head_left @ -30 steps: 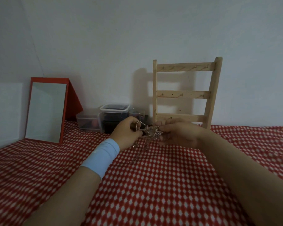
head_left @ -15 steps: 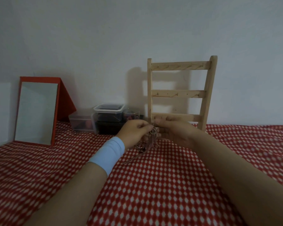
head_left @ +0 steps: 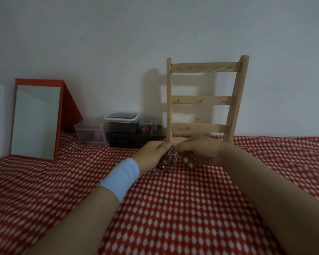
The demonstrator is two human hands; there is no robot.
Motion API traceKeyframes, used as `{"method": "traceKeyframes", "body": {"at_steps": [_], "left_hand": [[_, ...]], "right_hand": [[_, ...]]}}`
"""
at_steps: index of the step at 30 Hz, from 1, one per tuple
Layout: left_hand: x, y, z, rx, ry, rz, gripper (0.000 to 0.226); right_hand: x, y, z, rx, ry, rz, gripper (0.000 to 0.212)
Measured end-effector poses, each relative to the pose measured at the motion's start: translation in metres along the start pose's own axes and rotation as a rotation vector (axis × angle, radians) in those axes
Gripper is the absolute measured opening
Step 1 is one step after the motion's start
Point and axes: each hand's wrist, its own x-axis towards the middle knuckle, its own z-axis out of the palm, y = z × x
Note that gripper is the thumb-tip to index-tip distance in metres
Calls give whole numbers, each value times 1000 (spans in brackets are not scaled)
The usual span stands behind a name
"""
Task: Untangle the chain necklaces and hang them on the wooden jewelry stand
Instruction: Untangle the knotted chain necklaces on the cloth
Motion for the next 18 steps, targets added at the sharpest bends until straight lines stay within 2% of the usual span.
{"method": "traceKeyframes", "body": {"at_steps": [6,9,12,14,16,18], "left_hand": [[0,2,0,-68,23,8,41],[-1,4,1,-79,70,22,24],[1,3,-3,-3,131,169,7],[-1,4,-5,-1,92,227,3],[-4,6,-5,-17,66,251,14],[-5,7,-6,16,117,255,18]], "right_hand": [[-1,-2,-2,-128,-97,42,13],[-6,-4,-4,-226,-181,78,25],[-4,0,-6,-100,-185,81,35],[-2,2,-5,4,-155,71,45],[1,4,-4,44,-136,47,54],[5,5,-3,54,-123,35,56]]}}
